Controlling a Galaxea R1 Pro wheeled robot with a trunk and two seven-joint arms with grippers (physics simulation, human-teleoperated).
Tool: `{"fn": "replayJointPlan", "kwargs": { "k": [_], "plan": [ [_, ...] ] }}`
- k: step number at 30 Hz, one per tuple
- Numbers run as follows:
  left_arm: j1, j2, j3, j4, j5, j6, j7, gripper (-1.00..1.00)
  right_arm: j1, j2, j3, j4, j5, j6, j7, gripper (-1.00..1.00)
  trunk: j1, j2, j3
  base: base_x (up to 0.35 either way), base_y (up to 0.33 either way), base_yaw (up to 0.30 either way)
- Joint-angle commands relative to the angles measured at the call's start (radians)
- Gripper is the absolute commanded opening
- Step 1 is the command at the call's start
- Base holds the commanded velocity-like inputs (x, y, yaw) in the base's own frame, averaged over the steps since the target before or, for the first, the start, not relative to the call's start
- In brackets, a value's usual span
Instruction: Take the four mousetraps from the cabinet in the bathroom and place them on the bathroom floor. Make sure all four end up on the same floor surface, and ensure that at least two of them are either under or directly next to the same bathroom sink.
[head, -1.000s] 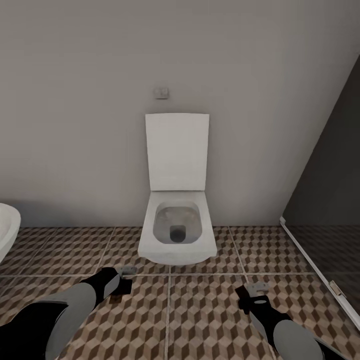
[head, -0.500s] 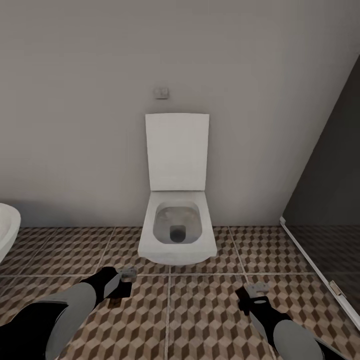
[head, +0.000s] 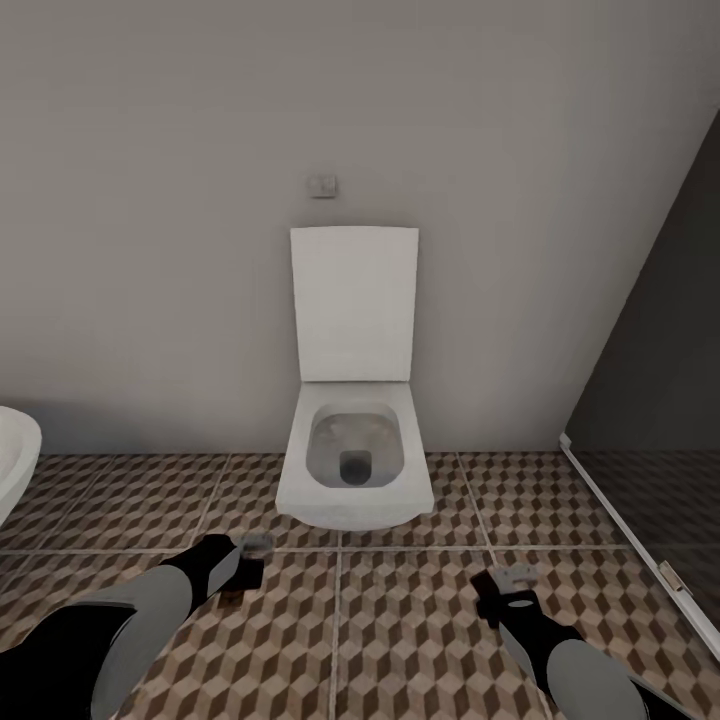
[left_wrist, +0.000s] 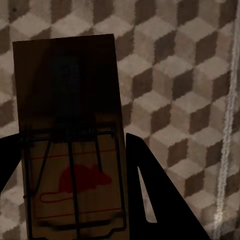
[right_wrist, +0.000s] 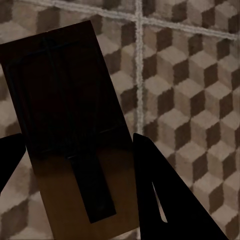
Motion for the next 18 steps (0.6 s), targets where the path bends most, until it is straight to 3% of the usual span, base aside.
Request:
{"fn": "replayJointPlan", "kwargs": {
  "k": [1,12,18],
  "plan": [
    [0.0,0.0,-0.007,0.0,0.007,-0.005,0.001,-1.0,-0.001,0.0,-0.004,0.0,0.01,0.0,-0.008,-1.0,0.0,0.0,-0.001,0.0,0.0,0.0],
    [0.0,0.001,-0.007,0.001,0.009,-0.032,0.001,-1.0,-0.001,-0.001,-0.005,-0.002,0.009,-0.009,-0.009,-1.0,0.0,0.0,-0.001,0.0,0.0,0.0],
    [0.0,0.002,-0.008,0.005,0.01,-0.081,0.002,-1.0,-0.001,-0.001,-0.005,-0.003,0.009,-0.01,-0.009,-1.0,0.0,0.0,-0.001,0.0,0.0,0.0]
  ]
}}
